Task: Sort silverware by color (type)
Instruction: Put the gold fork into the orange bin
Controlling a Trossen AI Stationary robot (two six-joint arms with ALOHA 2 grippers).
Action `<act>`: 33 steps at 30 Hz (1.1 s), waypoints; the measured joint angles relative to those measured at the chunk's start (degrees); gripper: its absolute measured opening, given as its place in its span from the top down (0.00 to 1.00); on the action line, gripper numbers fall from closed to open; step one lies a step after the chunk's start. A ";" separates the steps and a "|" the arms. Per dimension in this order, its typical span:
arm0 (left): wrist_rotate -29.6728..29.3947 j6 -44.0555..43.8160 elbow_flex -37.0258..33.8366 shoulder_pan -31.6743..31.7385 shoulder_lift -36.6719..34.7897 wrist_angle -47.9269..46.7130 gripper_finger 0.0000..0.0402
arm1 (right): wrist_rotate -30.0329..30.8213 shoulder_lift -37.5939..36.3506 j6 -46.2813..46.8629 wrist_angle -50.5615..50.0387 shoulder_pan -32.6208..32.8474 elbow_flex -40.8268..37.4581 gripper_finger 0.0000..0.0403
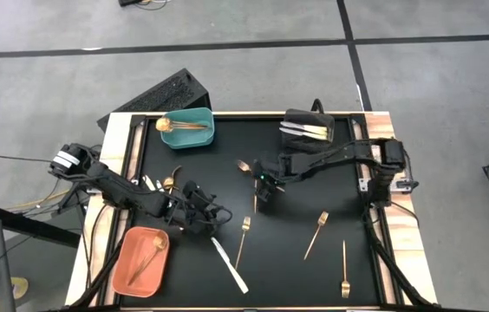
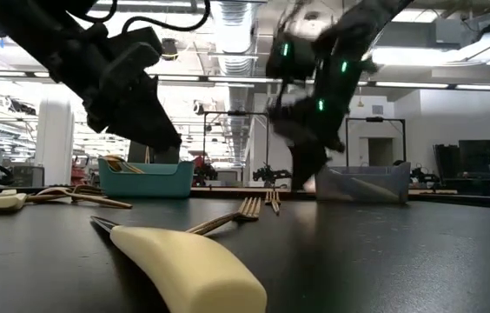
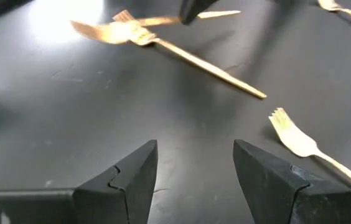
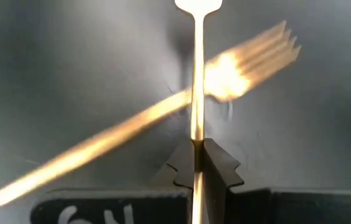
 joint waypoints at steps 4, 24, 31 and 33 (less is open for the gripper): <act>-0.03 2.00 0.00 -0.94 0.00 1.07 0.51 | 7.89 -4.70 2.70 3.61 5.78 -1.32 0.92; 1.15 25.39 0.00 0.08 0.00 31.48 0.51 | 27.90 -5.02 -9.49 72.60 25.92 -21.87 0.92; 1.66 27.48 0.00 0.10 0.00 34.27 0.51 | 29.70 3.98 -23.75 101.96 29.61 -21.44 0.92; 1.96 27.52 0.00 0.10 0.00 35.17 0.51 | 29.63 6.36 -27.16 105.93 29.81 -20.82 0.92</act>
